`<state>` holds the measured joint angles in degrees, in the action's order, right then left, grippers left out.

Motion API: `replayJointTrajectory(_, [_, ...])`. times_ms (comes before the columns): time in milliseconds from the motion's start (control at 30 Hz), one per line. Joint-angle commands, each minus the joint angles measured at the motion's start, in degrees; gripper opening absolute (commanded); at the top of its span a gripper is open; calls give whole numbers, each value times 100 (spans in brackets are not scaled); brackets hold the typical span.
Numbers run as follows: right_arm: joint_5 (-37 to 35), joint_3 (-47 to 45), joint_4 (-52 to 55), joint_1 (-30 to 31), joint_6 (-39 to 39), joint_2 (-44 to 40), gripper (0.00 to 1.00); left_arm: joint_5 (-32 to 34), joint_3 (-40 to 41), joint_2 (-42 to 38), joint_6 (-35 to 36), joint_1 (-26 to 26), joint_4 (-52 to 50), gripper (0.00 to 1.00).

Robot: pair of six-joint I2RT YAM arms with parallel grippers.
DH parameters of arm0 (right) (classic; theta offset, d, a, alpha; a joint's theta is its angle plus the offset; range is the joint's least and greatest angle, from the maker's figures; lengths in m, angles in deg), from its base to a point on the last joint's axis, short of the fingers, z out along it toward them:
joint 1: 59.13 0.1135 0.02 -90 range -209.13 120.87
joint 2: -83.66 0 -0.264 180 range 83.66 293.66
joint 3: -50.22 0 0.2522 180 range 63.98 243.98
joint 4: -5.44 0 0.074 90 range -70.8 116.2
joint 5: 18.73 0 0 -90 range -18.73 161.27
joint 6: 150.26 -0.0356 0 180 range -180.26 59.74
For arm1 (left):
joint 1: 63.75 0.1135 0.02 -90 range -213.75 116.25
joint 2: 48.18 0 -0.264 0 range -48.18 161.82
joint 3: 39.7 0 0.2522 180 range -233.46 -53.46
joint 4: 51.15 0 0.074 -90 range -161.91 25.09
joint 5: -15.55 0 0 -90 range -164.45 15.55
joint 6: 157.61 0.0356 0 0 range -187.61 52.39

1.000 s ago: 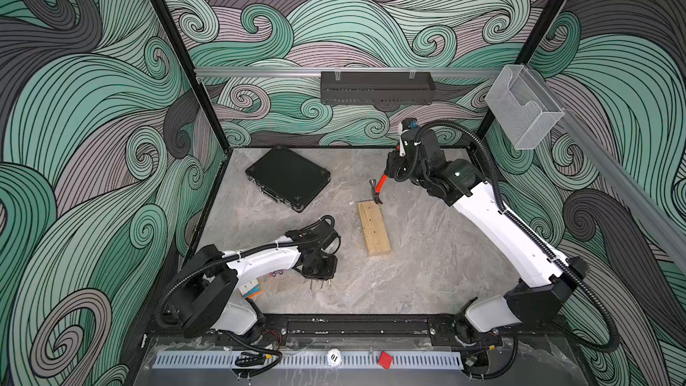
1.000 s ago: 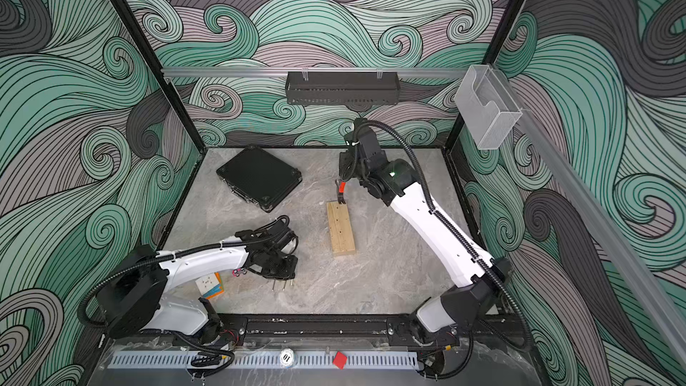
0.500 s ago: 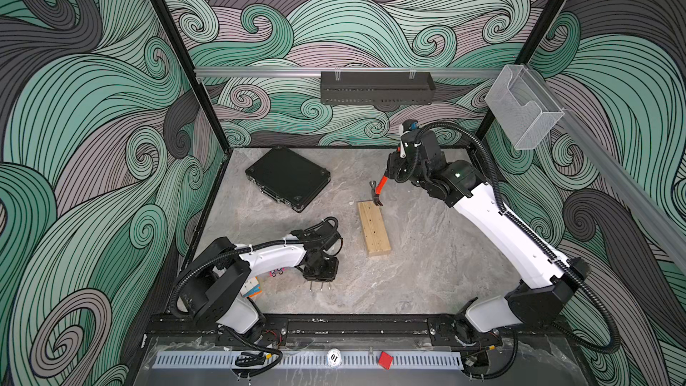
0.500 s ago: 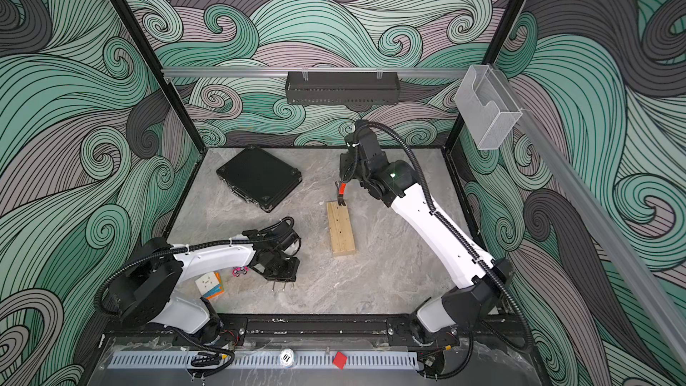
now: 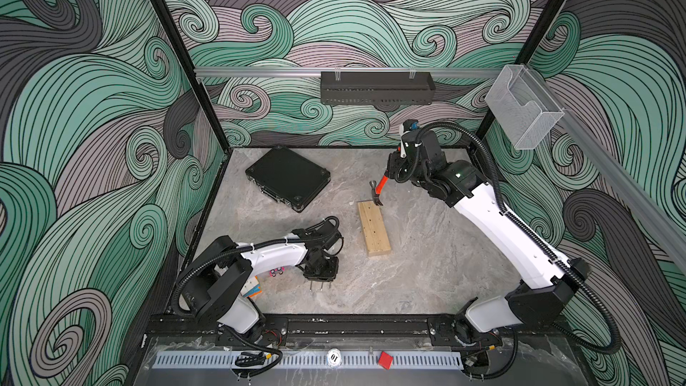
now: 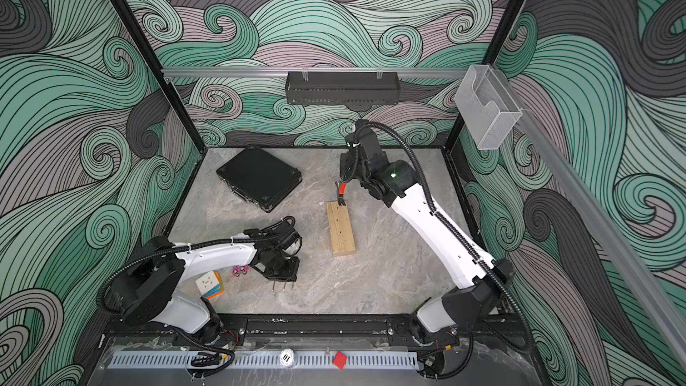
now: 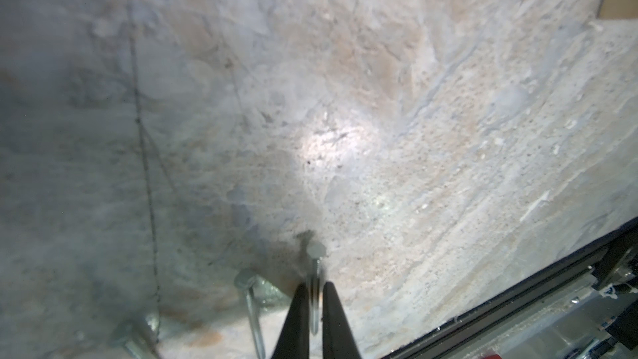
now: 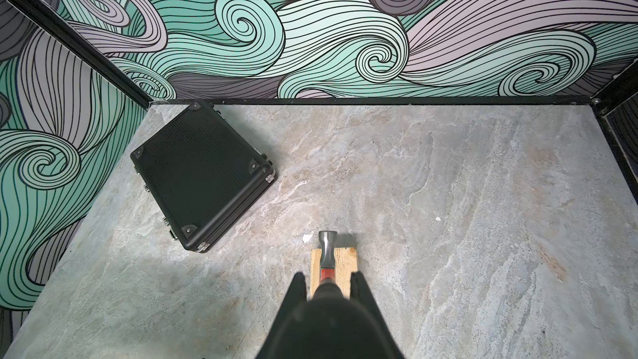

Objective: Use a claw hammer to pull out a nail
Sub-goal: Place the nail at the center of the board.

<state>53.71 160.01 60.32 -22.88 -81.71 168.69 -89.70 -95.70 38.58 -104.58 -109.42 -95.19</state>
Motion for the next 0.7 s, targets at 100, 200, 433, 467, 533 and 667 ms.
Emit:
replayJointTrajectory(100, [-116,56,-411,-5,1,-268,0,104,-118,100,-20,-30,-274,13])
replayJointTrajectory(200, [-125,52,-421,-8,1,-262,0,107,-118,95,-18,-29,-271,14])
replayJointTrajectory(433, [-149,21,-407,-13,1,-268,0,110,-75,36,-2,-29,-221,30])
replayJointTrajectory(467, [-161,21,-396,-11,1,-275,0,114,-58,19,-1,-29,-215,31])
replayJointTrajectory(533, [-181,21,-395,-14,1,-278,0,122,-48,-7,9,-35,-206,33])
replayJointTrajectory(667, [-204,12,-392,-14,2,-292,0,112,-65,4,52,-40,-205,34])
